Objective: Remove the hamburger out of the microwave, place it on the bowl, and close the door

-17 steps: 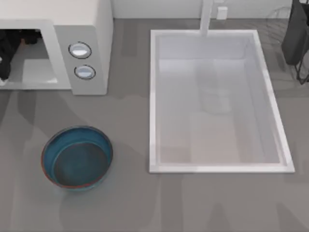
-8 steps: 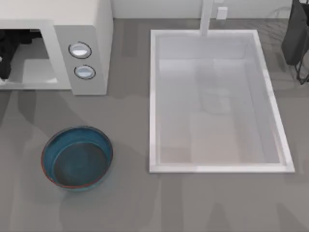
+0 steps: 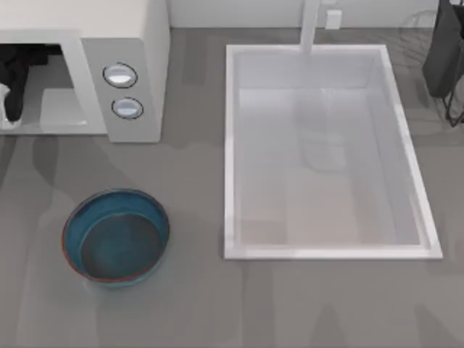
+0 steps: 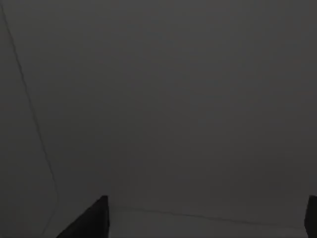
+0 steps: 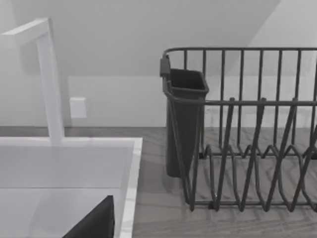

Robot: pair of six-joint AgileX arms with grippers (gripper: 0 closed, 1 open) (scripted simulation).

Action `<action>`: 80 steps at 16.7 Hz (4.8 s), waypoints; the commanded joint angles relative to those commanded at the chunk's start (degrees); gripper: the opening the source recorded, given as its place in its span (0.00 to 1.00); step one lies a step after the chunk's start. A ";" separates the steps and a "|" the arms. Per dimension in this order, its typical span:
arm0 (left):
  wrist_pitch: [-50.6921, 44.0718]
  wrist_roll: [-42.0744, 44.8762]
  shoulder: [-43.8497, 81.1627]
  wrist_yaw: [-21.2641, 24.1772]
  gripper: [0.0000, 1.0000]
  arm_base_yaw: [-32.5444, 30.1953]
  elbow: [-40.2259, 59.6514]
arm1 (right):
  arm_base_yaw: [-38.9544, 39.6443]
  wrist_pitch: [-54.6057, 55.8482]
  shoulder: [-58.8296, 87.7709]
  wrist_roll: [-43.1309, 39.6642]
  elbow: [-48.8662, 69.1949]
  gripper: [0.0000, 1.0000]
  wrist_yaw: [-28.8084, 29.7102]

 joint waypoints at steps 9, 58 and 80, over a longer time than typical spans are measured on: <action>20.28 0.84 -14.34 2.58 0.00 2.84 -36.88 | 0.00 0.00 0.00 0.00 0.00 1.00 0.00; -61.62 -82.49 -39.96 -53.20 0.00 -40.40 -42.74 | 0.00 0.00 0.00 0.00 0.00 1.00 0.00; -72.65 -102.78 -35.26 -70.74 0.00 -53.51 -45.68 | 0.00 0.00 0.00 0.00 0.00 1.00 0.00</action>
